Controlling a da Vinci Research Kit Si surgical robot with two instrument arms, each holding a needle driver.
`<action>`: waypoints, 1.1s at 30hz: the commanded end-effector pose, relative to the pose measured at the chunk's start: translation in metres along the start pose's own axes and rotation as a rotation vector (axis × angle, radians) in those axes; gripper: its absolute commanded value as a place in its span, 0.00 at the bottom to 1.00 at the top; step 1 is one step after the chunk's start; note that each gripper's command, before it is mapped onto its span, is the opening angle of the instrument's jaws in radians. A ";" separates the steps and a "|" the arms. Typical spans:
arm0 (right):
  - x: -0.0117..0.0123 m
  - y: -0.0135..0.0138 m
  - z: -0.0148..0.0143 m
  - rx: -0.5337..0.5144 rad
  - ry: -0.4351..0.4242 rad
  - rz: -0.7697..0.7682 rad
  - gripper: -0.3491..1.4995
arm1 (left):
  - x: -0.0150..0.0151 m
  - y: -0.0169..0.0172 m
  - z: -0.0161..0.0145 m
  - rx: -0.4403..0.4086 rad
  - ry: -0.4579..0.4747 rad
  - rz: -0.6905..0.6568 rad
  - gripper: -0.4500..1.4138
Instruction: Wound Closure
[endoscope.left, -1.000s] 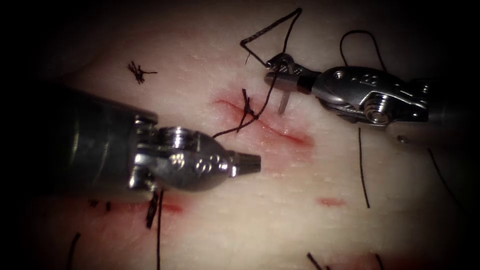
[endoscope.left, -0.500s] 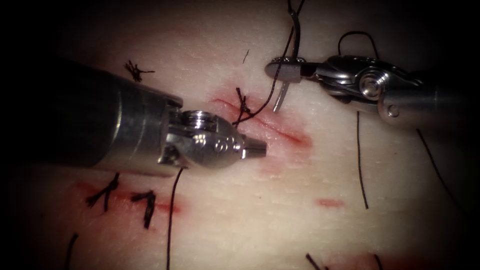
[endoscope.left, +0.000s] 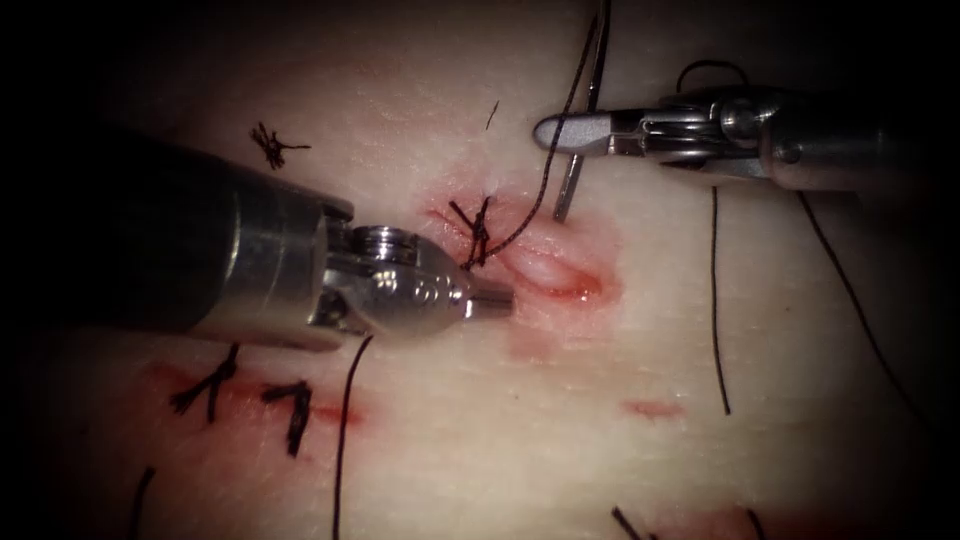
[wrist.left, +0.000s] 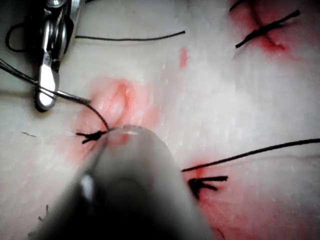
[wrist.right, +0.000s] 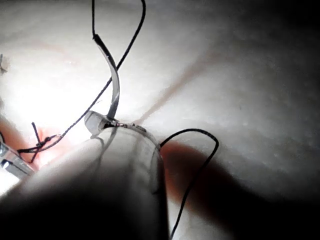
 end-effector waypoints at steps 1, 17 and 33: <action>-0.0001 -0.0001 0.0011 0.011 -0.002 0.014 0.00 | 0.0000 -0.0001 0.0005 -0.002 0.002 0.000 0.00; -0.0076 -0.0014 0.0040 0.170 -0.049 0.334 0.00 | -0.0001 -0.0003 0.0001 -0.008 0.004 -0.004 0.00; -0.0160 -0.0054 0.0078 0.217 -0.119 0.410 0.00 | -0.0001 -0.0005 -0.0005 -0.011 0.004 -0.004 0.00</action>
